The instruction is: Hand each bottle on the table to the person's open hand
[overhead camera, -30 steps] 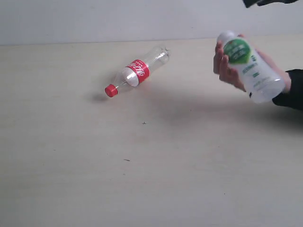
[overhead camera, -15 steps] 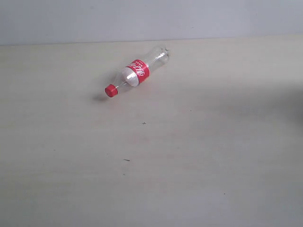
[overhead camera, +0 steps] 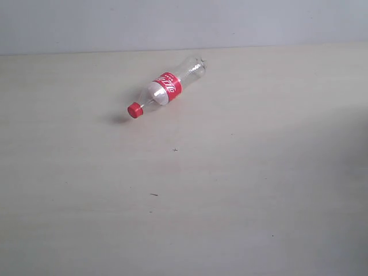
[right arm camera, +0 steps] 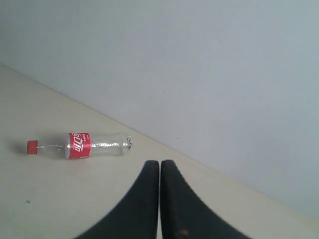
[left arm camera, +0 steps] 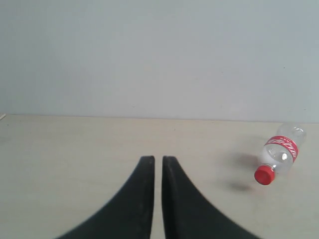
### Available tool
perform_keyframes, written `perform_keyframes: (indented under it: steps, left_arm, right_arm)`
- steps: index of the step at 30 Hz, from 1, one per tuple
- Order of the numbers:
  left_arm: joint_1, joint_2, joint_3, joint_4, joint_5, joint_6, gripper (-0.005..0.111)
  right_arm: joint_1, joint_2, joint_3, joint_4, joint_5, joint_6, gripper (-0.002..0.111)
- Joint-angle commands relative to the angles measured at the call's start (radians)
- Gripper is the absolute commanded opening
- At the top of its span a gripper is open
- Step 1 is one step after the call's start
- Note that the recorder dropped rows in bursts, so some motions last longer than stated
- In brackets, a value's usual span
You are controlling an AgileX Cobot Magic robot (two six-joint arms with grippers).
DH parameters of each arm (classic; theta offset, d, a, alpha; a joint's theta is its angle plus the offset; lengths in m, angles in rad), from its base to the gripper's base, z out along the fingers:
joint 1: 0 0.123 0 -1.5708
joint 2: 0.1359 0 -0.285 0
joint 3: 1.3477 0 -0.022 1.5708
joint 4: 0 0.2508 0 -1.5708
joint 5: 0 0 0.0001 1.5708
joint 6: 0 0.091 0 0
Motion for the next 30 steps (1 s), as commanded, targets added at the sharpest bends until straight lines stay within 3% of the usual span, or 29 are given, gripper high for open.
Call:
perform_keyframes:
  steps: [1,30]
  left_arm:
    - [-0.005,-0.007,0.0,0.002,-0.005,0.001,0.008]
    - [-0.005,-0.007,0.0,0.002,-0.005,0.001,0.008]
  right_arm:
    - [-0.003,-0.005,0.008,0.002,-0.024,0.001,0.001]
    - [-0.003,-0.005,0.008,-0.015,-0.055,0.075,0.001]
